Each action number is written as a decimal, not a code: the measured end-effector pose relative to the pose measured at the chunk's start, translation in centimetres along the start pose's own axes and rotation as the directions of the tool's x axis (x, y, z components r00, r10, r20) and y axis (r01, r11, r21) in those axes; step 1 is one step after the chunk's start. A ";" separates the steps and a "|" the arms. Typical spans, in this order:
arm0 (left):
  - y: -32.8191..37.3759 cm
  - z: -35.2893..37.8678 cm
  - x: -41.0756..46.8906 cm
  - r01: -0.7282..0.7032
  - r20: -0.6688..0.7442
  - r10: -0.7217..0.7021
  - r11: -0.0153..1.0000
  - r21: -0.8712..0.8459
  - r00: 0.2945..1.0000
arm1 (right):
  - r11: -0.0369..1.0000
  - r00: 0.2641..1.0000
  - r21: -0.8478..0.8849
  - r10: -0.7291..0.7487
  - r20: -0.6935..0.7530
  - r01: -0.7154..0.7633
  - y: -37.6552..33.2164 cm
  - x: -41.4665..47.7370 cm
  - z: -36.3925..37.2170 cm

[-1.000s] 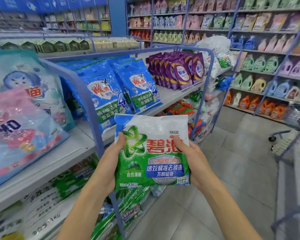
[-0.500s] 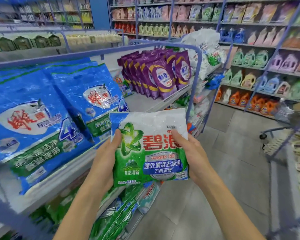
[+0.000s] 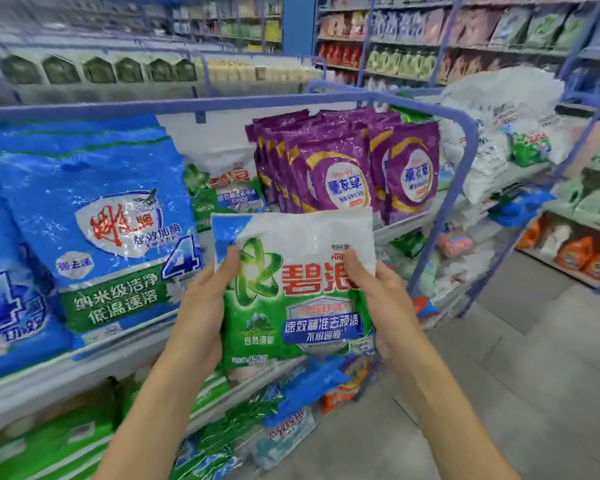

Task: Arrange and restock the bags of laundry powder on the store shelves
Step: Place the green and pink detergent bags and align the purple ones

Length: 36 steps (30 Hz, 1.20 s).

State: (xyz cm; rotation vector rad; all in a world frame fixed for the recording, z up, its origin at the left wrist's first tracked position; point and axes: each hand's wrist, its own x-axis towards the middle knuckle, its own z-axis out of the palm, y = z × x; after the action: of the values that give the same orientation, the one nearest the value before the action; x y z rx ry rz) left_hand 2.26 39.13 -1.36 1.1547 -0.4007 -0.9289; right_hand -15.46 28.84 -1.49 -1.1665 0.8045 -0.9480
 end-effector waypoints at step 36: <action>5.3 0.6 29.1 -0.421 -0.716 0.500 0.853 0.309 0.488 | 0.914 0.964 -0.398 0.025 0.264 0.085 2.6 28.7 14.8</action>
State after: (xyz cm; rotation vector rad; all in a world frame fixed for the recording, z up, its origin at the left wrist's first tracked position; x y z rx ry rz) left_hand 20.97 16.22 -1.49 1.3259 -0.0126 0.1365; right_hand 9.69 8.45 -1.87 -1.6343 0.7873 -0.6426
